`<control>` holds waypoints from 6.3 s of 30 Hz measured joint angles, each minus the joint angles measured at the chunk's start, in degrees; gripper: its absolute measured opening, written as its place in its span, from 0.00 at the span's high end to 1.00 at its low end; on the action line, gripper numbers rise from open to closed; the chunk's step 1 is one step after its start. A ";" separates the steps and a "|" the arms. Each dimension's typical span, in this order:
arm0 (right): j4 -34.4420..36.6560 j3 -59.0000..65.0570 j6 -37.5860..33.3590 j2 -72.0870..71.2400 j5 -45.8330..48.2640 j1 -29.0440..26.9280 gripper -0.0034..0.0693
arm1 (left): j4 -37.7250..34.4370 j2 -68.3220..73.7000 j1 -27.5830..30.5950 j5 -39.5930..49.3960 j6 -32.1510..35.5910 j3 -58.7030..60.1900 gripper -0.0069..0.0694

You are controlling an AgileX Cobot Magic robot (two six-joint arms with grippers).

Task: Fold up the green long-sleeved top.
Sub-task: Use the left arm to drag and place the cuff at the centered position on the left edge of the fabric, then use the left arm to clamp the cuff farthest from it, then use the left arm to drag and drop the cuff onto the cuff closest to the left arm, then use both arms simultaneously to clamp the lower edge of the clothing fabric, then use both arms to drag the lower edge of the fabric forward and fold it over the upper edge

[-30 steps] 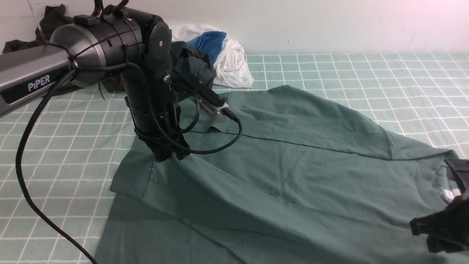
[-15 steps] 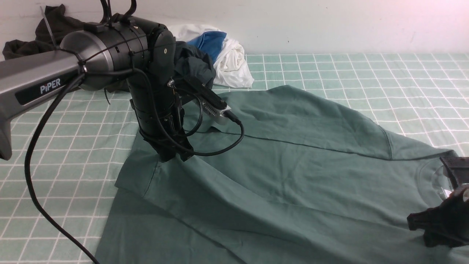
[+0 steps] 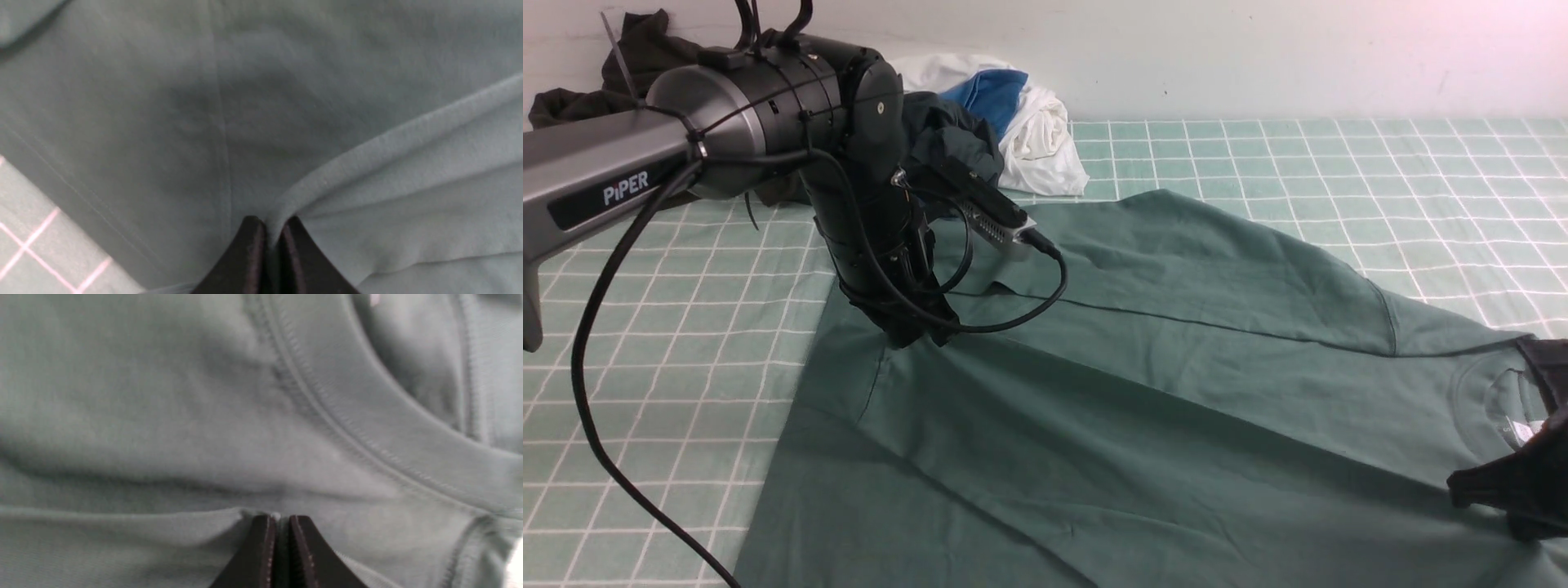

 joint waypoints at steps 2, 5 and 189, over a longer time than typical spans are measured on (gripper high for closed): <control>-1.50 0.00 1.82 -0.97 0.00 0.00 0.93 | -0.57 0.00 0.19 -2.43 -0.07 0.00 0.88; -2.41 0.00 2.92 -1.37 0.00 0.00 0.93 | -0.69 0.00 0.30 -4.77 -0.46 0.00 0.85; -5.54 -11.08 -42.68 -2.44 15.48 28.10 0.94 | 13.17 -35.36 -13.67 -7.42 -18.46 50.22 0.91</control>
